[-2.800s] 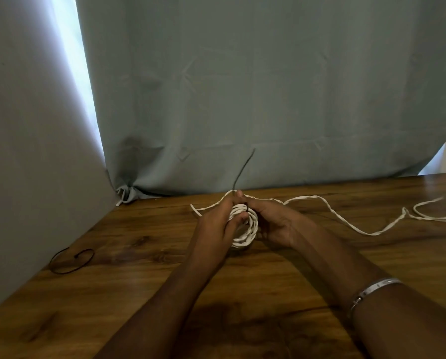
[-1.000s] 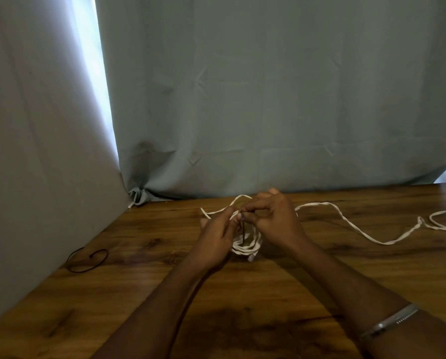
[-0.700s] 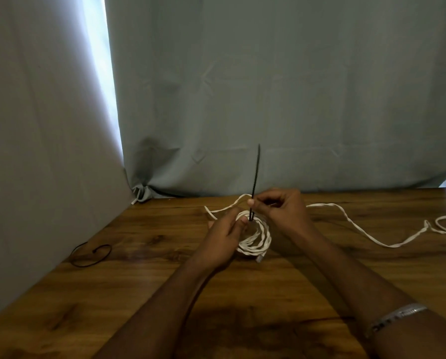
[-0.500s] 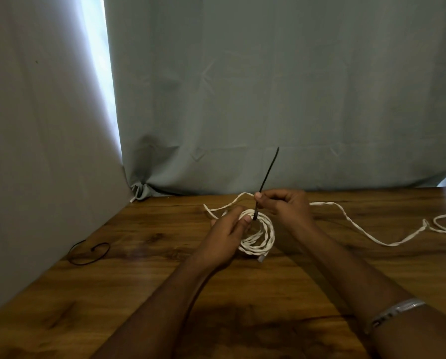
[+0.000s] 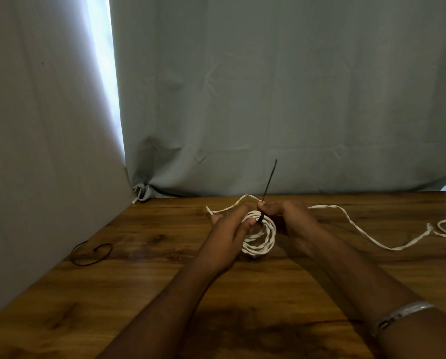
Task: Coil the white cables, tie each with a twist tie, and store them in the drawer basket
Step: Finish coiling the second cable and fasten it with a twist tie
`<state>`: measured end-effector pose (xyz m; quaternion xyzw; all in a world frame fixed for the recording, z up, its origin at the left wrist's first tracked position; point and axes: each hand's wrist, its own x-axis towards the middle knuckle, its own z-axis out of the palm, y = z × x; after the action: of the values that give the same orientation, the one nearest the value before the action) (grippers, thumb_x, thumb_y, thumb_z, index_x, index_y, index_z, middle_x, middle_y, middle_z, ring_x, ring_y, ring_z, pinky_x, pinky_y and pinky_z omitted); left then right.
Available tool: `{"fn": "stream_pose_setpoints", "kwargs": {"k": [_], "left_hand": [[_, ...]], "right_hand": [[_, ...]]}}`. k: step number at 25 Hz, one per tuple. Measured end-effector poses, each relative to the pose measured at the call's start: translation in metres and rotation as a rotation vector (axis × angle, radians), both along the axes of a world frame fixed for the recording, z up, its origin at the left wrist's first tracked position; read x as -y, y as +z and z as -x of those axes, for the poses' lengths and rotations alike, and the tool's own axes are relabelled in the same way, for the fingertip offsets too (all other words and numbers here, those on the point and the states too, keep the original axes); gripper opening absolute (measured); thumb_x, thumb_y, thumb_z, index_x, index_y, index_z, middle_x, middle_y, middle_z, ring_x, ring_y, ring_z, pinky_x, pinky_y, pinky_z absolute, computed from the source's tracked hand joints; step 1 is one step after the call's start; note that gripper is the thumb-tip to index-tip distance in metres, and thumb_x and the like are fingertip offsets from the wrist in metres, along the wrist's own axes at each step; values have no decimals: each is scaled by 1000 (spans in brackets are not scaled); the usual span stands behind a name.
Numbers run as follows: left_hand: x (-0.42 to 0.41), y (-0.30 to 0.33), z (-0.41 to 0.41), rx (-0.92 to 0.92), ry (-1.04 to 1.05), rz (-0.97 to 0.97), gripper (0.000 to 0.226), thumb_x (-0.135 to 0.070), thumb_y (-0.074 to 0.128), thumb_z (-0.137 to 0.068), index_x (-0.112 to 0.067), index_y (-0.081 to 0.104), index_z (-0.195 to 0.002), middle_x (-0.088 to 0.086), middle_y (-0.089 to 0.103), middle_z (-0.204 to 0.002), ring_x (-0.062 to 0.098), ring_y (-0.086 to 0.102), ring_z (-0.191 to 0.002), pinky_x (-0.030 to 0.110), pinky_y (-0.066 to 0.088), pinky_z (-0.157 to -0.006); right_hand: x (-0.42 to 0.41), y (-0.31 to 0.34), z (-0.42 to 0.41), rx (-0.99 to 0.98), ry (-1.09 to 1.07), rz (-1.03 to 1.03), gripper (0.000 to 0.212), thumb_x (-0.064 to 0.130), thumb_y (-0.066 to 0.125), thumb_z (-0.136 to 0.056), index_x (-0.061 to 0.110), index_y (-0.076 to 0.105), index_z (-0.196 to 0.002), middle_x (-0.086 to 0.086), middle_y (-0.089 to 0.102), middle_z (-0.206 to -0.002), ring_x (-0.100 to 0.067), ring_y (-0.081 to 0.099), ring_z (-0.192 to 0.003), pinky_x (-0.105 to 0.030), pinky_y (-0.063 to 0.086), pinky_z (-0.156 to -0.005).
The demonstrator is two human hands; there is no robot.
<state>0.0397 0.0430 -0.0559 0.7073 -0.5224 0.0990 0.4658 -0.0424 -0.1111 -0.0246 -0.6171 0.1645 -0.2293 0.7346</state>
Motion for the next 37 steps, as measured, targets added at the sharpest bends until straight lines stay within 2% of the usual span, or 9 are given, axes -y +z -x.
{"fn": "stream_pose_setpoints", "kwargs": {"k": [2,5,9,12,21,27,32,34,37], "left_hand": [[-2,2,5,70,67,-1,18,-26,46,-109,-40,56,-115,-27,63,-102,-21,43,-109,23,35,-97],[-2,3,8,184,84,54,24,-24,47,-108,-38,56,-126,-26,64,-109,-16,46,-111,21,31,-100],[-1,3,9,263,28,120,26,-18,51,-107,-20,66,-127,-11,67,-119,-1,56,-113,18,42,-99],[2,0,10,242,68,133,24,-20,50,-107,-23,67,-125,-15,69,-118,-5,56,-113,15,35,-100],[9,-4,11,156,-2,102,32,-29,46,-108,-31,61,-136,-15,68,-130,6,61,-123,49,48,-103],[8,0,12,129,-14,162,27,-22,46,-109,-25,64,-130,-13,71,-118,11,66,-113,49,51,-95],[8,4,13,30,-15,244,24,-14,48,-109,-17,67,-124,-7,75,-105,10,71,-100,41,56,-87],[8,3,8,-87,9,283,23,-18,49,-109,-20,68,-121,-6,76,-104,10,72,-99,45,58,-87],[7,1,-3,-297,26,388,20,-25,52,-108,-26,71,-112,-2,77,-104,17,74,-99,54,58,-90]], "right_hand": [[2,2,2,-34,106,-29,24,17,73,-88,3,77,-106,-12,80,-103,-25,77,-89,-33,58,-74],[5,4,5,-51,190,-67,17,11,62,-94,5,76,-100,-6,79,-89,-17,74,-75,-31,61,-71],[9,0,10,-137,284,-128,28,19,70,-84,7,76,-108,-13,77,-106,-30,74,-96,-48,57,-97],[12,-3,12,-171,345,-150,43,26,77,-77,6,74,-115,-17,75,-115,-33,73,-102,-49,56,-99],[10,-2,4,-17,229,-207,25,15,74,-86,4,77,-108,-15,76,-111,-31,72,-101,-49,54,-103],[0,-3,6,-28,240,-133,32,24,71,-88,4,76,-113,-14,77,-112,-30,75,-99,-42,60,-90],[-14,-4,0,56,24,49,27,34,78,-89,10,79,-100,-9,81,-96,-23,78,-90,-36,62,-81],[-16,-4,1,221,-195,381,17,31,78,-91,14,76,-86,0,77,-76,-11,74,-72,-27,56,-63],[-16,-2,7,331,-222,896,13,32,80,-87,27,69,-90,7,71,-78,-8,67,-72,-28,57,-63]]}}
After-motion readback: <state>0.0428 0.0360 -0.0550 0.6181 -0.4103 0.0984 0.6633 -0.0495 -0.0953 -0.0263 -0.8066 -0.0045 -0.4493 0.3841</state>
